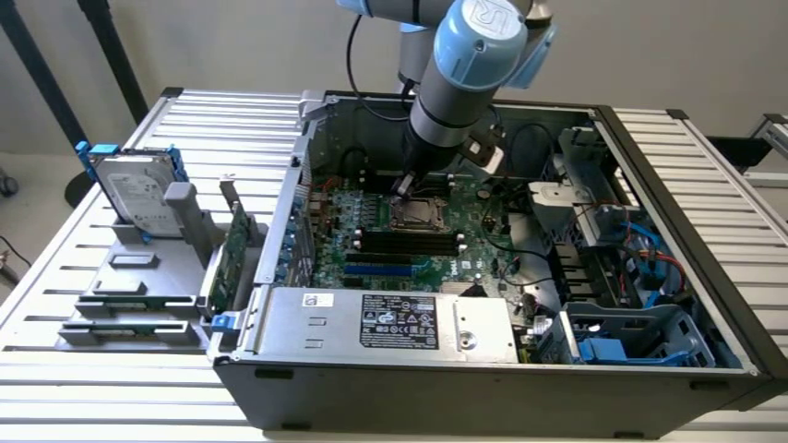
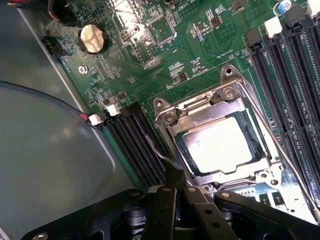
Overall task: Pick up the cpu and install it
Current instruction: 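Install the first cpu locking lever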
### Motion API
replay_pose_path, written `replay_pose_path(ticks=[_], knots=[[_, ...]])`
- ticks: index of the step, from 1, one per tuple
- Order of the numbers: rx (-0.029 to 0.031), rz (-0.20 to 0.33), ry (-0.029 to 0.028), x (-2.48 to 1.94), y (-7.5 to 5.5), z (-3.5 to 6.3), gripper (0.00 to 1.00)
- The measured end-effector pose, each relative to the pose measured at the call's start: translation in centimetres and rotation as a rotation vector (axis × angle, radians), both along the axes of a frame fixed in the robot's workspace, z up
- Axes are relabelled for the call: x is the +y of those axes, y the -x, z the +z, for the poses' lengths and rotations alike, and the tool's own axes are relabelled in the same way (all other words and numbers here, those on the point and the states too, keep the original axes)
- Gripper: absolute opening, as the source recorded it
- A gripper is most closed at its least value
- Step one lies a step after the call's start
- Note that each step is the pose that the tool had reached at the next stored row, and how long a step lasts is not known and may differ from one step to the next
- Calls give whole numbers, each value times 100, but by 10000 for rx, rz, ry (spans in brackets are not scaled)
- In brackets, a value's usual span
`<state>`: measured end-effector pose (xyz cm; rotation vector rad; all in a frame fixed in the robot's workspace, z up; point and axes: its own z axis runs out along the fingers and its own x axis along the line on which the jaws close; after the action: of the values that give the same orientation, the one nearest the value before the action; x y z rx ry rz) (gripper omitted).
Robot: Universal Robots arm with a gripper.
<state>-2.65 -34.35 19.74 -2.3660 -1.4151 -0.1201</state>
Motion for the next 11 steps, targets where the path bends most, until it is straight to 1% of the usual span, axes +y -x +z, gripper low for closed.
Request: replay_pose_path(ticks=[4, 11], knots=[[0, 0, -4, 1, 1, 0, 11], [-1, 0, -7, 18, 1, 0, 11]])
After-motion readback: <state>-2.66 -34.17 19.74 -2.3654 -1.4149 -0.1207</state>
